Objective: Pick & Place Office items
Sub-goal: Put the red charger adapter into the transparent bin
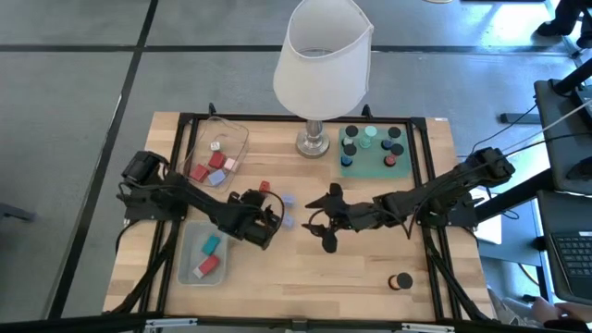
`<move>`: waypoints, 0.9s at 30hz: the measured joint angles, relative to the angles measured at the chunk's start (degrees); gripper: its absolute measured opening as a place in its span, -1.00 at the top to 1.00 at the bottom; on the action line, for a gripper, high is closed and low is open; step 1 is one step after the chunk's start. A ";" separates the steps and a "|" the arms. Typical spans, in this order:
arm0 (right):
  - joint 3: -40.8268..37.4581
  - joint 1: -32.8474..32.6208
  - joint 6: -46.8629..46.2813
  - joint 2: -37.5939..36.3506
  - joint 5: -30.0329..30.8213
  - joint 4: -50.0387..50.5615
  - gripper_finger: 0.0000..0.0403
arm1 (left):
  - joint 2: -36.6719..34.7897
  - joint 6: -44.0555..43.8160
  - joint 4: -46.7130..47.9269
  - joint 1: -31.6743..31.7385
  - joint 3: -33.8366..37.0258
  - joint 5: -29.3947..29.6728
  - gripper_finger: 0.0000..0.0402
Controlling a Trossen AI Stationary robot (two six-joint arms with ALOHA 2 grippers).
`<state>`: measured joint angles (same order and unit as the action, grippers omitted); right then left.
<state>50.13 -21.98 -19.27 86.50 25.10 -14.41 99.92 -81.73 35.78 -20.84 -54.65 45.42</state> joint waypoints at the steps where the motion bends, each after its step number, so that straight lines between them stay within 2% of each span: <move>1: 0.00 0.00 0.28 -0.02 0.01 0.29 -0.40 | 0.00 0.00 -0.03 0.14 0.00 -0.62 -0.18; 5: 0.00 0.00 0.44 -0.02 0.00 0.79 -0.40 | 0.00 1.04 0.15 0.47 0.00 -2.90 -0.18; 10: 0.00 0.00 0.41 -0.02 0.00 0.79 -0.40 | 0.00 1.55 0.16 1.93 0.00 0.06 -0.18; 16: 0.00 0.00 0.40 -0.02 -0.02 0.79 -0.40 | 0.00 1.55 0.23 3.99 0.00 -1.93 -0.18; 27: 0.00 0.00 0.45 -0.02 -0.02 0.79 -0.40 | 1.13 4.93 0.10 7.23 -0.04 -0.10 -0.18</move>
<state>50.13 -21.98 -18.82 86.48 25.08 -13.63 101.05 -76.80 35.88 -13.61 -54.70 45.32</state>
